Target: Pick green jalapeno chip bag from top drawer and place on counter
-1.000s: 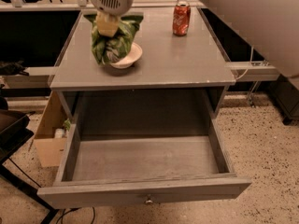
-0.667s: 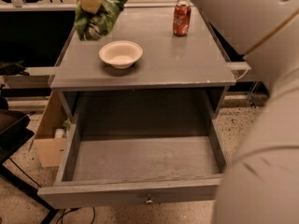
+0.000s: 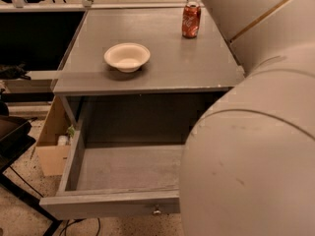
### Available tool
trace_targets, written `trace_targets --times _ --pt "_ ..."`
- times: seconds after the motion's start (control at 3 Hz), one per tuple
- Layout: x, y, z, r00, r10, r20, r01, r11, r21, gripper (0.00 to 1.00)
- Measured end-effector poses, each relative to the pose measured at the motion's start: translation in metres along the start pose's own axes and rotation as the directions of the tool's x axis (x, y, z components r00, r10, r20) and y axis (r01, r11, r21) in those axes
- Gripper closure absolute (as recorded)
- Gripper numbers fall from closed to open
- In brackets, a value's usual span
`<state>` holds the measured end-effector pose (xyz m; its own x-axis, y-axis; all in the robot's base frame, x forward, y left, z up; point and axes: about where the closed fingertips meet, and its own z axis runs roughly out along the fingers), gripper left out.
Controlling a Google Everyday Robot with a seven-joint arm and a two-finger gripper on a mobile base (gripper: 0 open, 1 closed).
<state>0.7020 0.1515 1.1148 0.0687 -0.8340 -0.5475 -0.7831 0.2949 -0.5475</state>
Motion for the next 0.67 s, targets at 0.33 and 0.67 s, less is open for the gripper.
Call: trace_targets --times 0.33,0.67 --pt "0.001 0.001 0.0 1.0 -0.001 -0.002 0.001 1.0 -0.003 1.0" --pt "0.02 -0.026 0.02 0.998 0.056 -0.013 -0.056 0.9979 0.034 1.0"
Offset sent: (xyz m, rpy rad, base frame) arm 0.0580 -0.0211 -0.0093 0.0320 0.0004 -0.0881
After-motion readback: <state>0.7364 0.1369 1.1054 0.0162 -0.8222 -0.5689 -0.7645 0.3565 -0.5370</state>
